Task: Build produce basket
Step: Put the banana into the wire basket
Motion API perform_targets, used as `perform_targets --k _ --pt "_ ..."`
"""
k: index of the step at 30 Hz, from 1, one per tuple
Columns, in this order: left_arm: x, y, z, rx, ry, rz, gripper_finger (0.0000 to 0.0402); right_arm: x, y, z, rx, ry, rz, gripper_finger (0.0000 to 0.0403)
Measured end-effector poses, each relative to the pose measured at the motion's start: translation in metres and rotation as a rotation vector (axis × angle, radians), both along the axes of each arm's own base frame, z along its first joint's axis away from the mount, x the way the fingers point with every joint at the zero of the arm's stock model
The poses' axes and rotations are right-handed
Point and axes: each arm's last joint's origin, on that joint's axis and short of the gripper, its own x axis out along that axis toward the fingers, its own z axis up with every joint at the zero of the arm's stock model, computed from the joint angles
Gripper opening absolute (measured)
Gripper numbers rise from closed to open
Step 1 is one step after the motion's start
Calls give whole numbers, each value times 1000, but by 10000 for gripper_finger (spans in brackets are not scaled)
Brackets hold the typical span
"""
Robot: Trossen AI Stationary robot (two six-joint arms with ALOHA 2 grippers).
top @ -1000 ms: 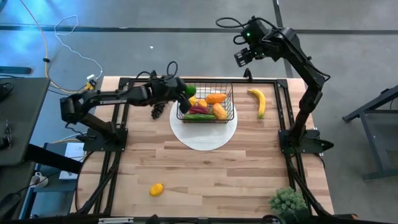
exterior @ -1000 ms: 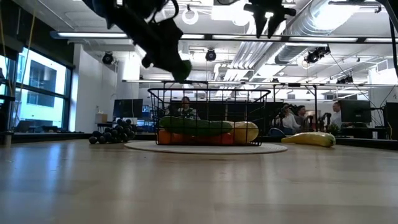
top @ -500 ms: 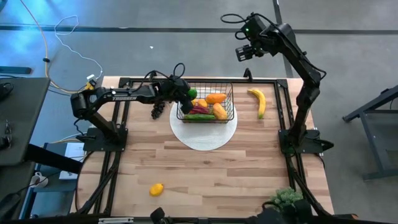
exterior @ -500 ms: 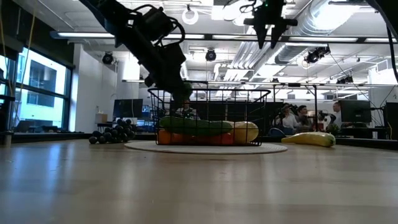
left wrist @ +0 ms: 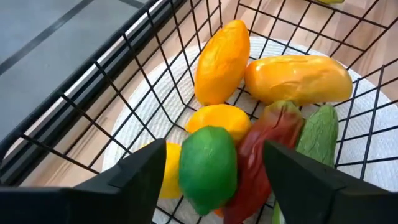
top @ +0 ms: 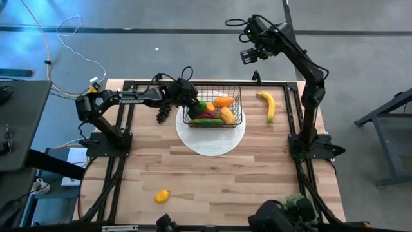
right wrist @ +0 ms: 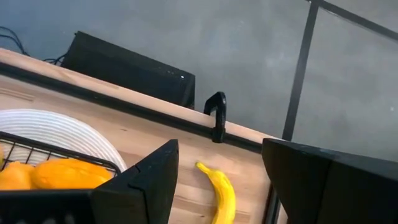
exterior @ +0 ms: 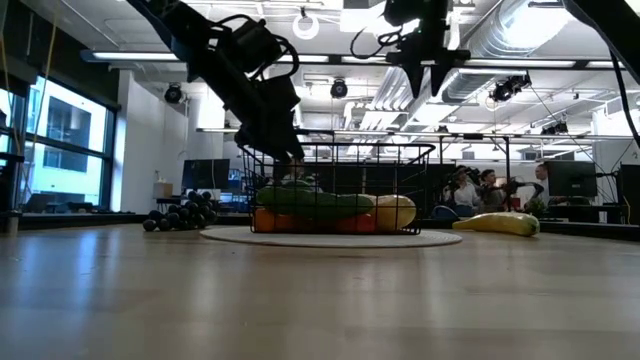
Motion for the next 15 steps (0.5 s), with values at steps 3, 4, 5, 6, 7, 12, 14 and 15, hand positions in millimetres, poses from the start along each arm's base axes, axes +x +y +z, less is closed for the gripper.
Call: perform_targets --k 3,4,5,6,7,12,14,15 --pt "-1 1 0 1 2 8 269 1 1 0 0 -1 4 213" --pt "-1 1 0 2 1 9 272 1 2 0 -2 2 7 213" --pt "-1 1 0 2 2 9 274 2 2 0 -4 8 12 213" --pt "-1 1 0 2 2 8 275 2 2 0 -8 15 18 213" --pt "-1 1 0 1 3 9 275 2 2 0 -9 20 21 213" --pt "1 3 15 -5 24 2 274 1 4 -25 67 104 24 213" --pt "3 4 24 1 33 -7 274 -3 8 -36 107 146 22 213" --pt "4 5 28 8 33 -12 275 -6 10 -42 127 165 21 213"
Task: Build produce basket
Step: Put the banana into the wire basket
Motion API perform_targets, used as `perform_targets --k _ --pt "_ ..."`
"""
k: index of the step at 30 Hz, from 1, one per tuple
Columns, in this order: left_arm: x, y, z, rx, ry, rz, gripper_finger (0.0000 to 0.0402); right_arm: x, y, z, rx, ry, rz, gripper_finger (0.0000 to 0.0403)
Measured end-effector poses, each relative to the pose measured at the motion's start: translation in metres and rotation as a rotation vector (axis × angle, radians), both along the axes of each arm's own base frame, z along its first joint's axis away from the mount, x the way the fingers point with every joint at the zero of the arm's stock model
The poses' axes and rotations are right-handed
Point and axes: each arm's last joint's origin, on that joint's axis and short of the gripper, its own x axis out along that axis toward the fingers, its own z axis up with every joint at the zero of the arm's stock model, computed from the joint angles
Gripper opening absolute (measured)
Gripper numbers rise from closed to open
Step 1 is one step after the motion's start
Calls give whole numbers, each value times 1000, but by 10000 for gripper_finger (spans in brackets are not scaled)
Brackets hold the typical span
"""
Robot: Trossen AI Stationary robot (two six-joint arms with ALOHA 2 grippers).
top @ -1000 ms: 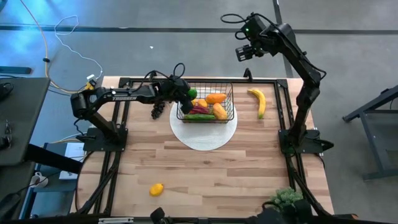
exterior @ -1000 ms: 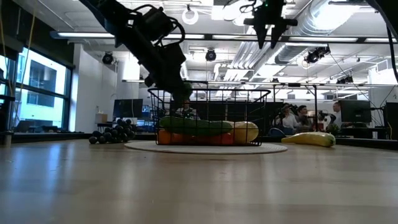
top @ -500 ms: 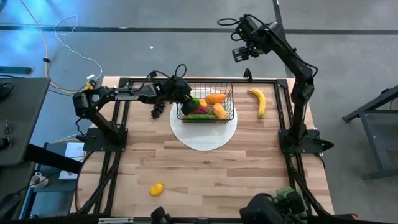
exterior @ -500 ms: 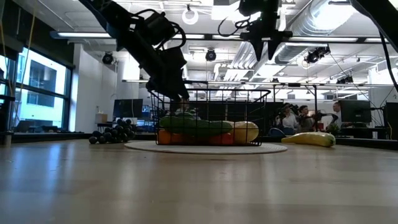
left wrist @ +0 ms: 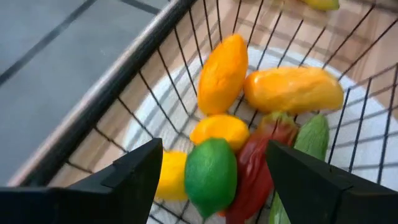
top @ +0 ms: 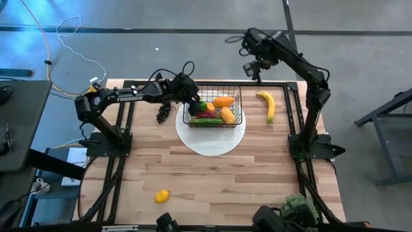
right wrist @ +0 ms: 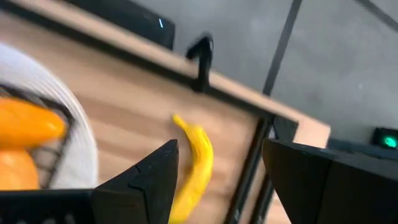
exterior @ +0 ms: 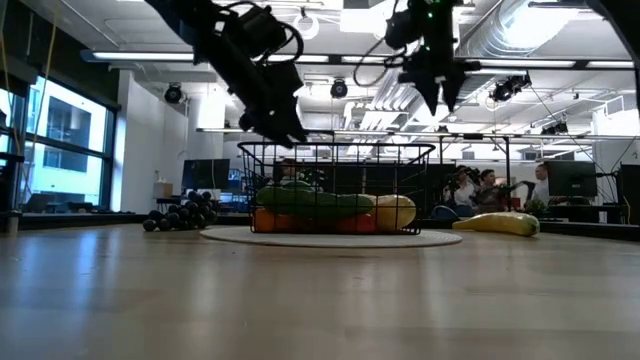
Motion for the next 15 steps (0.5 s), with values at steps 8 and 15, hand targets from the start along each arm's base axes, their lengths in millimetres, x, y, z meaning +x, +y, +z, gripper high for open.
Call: perform_targets --k 8,15 --pt "6 4 32 20 -22 0 275 -16 7 -42 149 100 -9 213" --pt "8 7 60 42 -37 -4 275 -25 2 -74 286 123 62 213"
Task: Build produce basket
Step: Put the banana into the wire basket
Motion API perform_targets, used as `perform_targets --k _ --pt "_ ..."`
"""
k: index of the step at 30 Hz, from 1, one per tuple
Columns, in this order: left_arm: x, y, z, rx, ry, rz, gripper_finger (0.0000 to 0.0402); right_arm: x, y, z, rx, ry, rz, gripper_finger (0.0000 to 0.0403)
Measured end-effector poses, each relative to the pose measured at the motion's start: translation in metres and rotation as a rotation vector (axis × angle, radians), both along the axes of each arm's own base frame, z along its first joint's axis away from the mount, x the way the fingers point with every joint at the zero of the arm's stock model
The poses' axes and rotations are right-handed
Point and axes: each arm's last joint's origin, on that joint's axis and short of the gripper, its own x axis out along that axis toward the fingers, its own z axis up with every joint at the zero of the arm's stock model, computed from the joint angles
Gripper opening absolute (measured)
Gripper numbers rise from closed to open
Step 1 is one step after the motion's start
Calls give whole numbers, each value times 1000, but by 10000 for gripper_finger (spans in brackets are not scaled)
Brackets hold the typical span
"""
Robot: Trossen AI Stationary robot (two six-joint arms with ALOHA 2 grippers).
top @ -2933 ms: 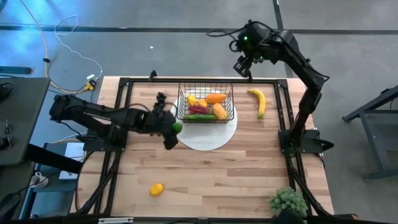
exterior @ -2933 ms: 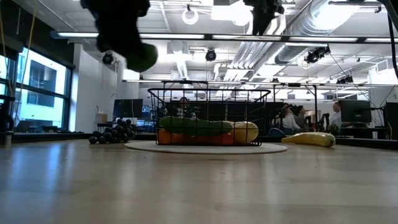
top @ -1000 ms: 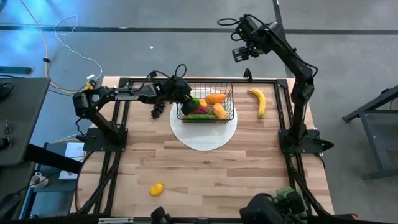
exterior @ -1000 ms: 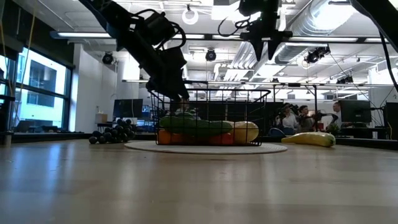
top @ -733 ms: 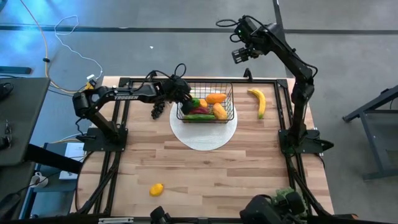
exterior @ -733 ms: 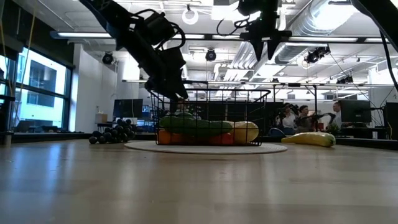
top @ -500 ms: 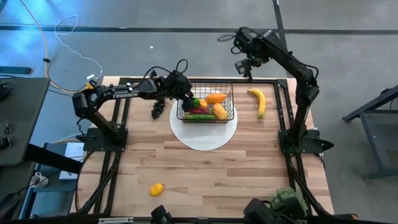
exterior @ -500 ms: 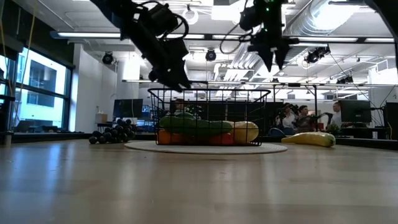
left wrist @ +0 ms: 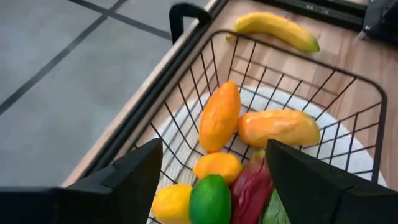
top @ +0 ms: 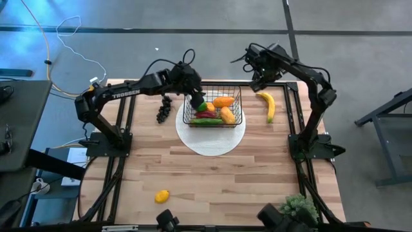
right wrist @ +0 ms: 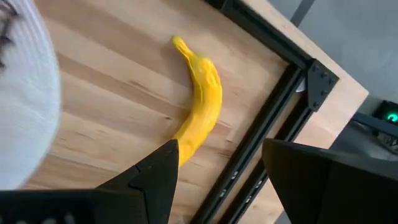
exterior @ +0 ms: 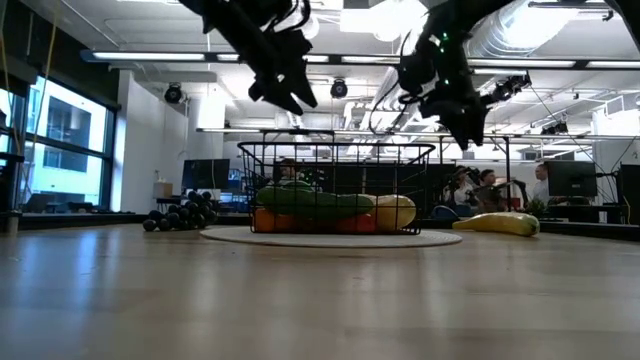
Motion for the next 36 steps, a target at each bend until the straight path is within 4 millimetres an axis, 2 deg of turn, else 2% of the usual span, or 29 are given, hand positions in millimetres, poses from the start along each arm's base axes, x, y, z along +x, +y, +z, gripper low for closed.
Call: perform_targets --k 7,13,21,30,36 --pt "-3 7 16 21 -22 22 275 -12 -8 -28 79 11 65 213" --pt "-9 16 17 4 -37 71 275 -29 -19 -48 130 -84 -5 213" --pt "-16 25 17 -11 -49 117 275 -53 -23 -62 120 -198 -64 213" --pt "-18 28 17 -19 -57 138 275 -48 -35 -66 27 -293 2 213" --pt "-18 28 17 -19 -57 138 275 -46 -37 -72 30 -252 41 214"
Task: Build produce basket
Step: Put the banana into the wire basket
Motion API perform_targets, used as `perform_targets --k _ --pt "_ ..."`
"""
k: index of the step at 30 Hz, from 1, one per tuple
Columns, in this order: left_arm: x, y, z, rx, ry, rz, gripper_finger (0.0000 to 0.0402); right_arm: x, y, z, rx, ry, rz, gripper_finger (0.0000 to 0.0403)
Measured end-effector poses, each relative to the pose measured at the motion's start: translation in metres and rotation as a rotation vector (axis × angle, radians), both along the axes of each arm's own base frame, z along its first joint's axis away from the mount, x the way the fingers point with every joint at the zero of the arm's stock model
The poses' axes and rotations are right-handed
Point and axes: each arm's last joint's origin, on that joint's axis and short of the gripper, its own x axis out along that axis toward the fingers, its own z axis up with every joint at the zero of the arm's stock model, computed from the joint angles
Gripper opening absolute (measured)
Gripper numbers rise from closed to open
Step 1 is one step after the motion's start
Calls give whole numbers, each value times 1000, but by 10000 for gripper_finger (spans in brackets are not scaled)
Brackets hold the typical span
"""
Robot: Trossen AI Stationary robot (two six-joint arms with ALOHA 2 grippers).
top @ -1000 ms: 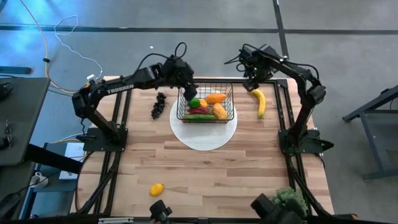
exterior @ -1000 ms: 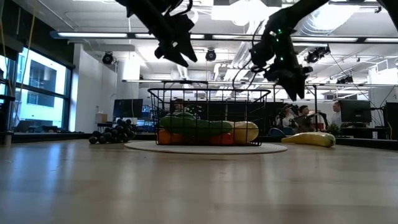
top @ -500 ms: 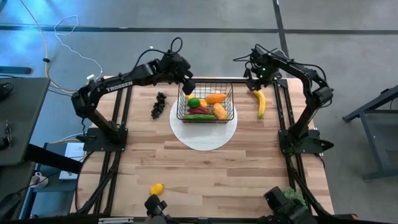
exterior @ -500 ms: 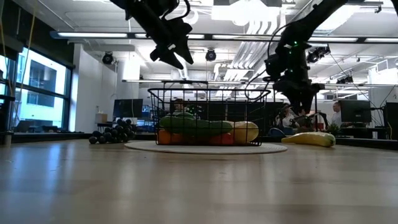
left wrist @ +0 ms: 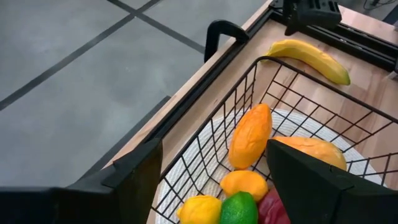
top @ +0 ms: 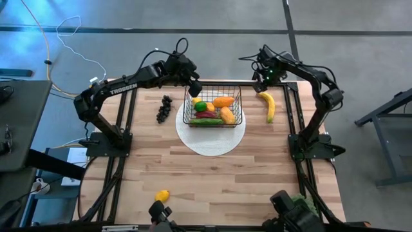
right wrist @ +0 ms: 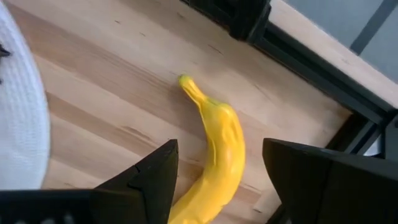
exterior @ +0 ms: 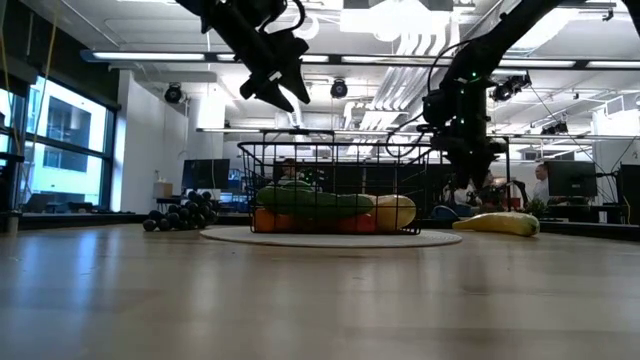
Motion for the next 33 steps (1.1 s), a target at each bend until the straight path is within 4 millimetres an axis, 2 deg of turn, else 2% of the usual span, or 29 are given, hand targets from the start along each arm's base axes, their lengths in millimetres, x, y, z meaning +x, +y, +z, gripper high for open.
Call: perform_targets --k 8,22,30,33 --pt "0 0 0 17 15 -18 275 1 -3 -14 49 43 -39 224" --pt "0 0 0 26 23 -27 275 4 -1 -15 48 60 -107 225" --pt "0 0 0 31 27 -33 275 7 5 14 111 88 -213 225" --pt "0 0 0 31 27 -33 275 11 12 17 140 114 -266 225"
